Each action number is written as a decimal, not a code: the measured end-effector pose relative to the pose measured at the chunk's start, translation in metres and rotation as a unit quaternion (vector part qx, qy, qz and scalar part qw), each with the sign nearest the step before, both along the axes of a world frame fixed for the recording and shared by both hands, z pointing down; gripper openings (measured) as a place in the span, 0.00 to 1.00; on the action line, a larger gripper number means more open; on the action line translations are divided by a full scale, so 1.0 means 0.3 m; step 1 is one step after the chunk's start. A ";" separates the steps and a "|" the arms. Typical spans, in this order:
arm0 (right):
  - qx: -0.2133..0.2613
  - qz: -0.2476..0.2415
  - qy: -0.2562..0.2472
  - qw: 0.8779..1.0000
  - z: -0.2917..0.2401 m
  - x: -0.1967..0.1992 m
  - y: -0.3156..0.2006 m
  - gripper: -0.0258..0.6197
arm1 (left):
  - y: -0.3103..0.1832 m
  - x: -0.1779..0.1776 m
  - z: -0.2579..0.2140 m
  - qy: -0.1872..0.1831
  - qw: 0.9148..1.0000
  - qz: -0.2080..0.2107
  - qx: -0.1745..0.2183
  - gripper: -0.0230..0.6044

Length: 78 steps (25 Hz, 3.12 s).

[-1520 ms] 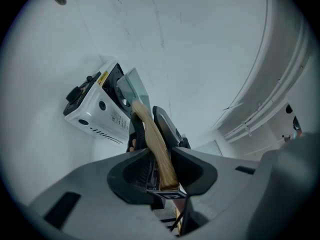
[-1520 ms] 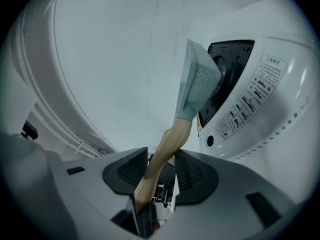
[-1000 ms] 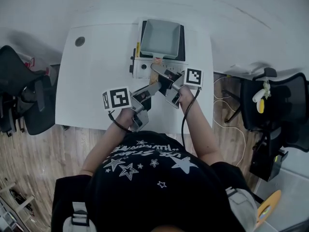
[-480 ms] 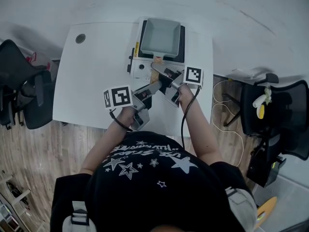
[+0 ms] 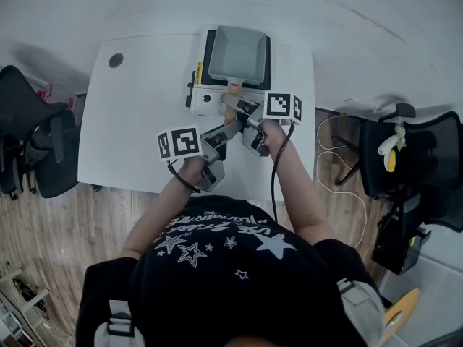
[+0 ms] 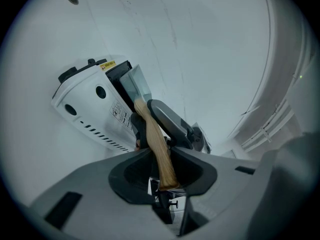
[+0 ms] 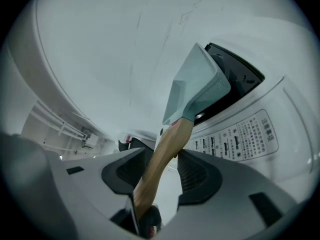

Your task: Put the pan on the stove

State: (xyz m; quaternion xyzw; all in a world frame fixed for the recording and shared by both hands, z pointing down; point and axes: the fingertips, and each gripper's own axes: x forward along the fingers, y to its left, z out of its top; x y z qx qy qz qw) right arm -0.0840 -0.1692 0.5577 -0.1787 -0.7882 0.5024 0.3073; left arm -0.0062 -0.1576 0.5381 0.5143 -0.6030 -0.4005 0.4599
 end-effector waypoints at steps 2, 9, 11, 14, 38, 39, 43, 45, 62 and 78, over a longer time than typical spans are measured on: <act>0.016 -0.006 0.009 1.000 0.010 0.004 -0.001 0.33 | -0.007 0.006 0.010 -0.002 1.000 0.002 -0.002 0.22; 0.047 -0.009 0.026 0.999 0.038 0.008 -0.016 0.33 | -0.029 0.021 0.039 -0.006 1.000 0.010 -0.011 0.21; 0.059 -0.009 0.033 0.998 0.047 0.011 -0.016 0.33 | -0.031 0.024 0.050 -0.007 1.000 0.012 -0.013 0.21; 0.070 -0.008 0.039 0.997 0.056 0.013 -0.018 0.33 | -0.036 0.027 0.058 -0.008 1.000 0.012 -0.012 0.21; 0.091 0.028 0.020 0.995 0.029 0.045 -0.064 0.42 | -0.035 0.042 0.040 -0.015 0.999 0.038 0.024 0.36; 0.091 0.030 0.021 0.995 0.031 0.046 -0.064 0.42 | -0.032 0.040 0.041 -0.015 0.999 0.040 0.023 0.40; 0.075 0.042 0.024 0.996 0.033 0.057 -0.065 0.43 | -0.021 0.056 0.045 -0.004 0.998 0.056 0.028 0.44; 0.058 0.055 0.026 0.996 0.032 0.060 -0.066 0.43 | -0.009 0.066 0.050 0.005 0.997 0.064 0.031 0.46; 0.127 0.198 0.012 0.972 -0.035 0.160 -0.081 0.43 | 0.244 0.100 0.078 0.011 0.977 0.211 0.025 0.47; 0.278 0.350 -0.049 0.893 -0.281 0.201 0.145 0.24 | 0.669 -0.234 -0.069 -0.210 0.957 0.198 0.018 0.42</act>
